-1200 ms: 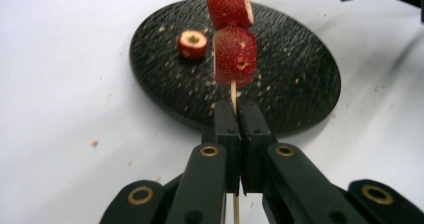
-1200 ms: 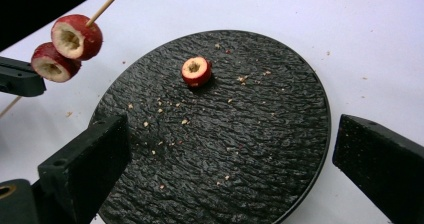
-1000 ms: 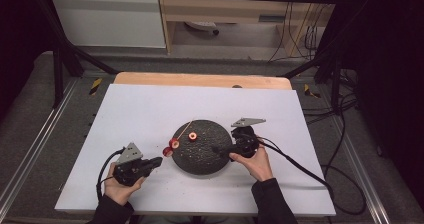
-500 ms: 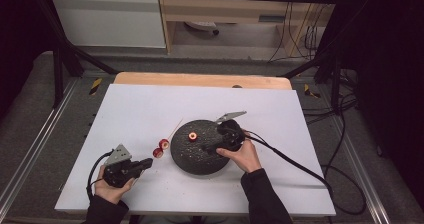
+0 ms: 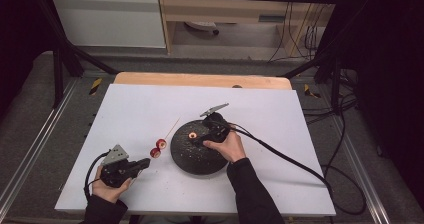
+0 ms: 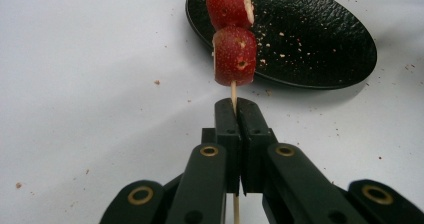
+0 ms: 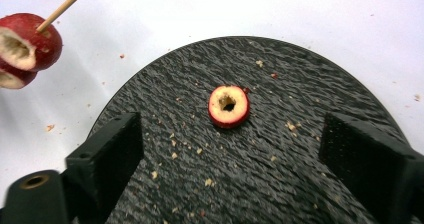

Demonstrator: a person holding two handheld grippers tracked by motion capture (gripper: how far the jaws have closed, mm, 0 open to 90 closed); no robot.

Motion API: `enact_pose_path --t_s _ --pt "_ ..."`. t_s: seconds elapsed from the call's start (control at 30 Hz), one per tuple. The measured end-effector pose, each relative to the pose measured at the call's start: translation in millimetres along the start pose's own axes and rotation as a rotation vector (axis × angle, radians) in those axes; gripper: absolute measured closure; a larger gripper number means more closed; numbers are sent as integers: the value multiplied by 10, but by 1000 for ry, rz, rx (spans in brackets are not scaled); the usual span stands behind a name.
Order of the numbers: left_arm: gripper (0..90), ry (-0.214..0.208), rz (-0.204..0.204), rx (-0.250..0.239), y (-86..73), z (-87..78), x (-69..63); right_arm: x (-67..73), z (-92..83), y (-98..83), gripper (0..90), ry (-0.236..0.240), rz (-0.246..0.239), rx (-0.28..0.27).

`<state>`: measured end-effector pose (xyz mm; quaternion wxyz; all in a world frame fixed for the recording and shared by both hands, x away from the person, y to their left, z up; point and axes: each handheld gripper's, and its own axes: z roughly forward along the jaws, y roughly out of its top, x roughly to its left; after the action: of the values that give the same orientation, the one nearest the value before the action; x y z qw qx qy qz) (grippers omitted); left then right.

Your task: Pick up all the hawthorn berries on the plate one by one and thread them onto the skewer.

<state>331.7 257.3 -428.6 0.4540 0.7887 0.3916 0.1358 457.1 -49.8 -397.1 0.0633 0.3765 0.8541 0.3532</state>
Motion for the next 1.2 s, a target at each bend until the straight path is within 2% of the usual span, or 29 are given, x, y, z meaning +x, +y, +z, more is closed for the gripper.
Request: enact_pose_path --t_s 0.33,0.53,0.77,1.2 --pt "885 1 2 2 3 1 8 -25 231 154 262 4 20 69" --pt "885 -1 3 1 4 5 2 -49 337 219 346 8 51 112" --pt "885 -4 5 3 6 16 -8 -92 411 232 452 12 105 134" --pt "885 -6 8 6 7 26 -16 -96 459 210 587 26 132 153"
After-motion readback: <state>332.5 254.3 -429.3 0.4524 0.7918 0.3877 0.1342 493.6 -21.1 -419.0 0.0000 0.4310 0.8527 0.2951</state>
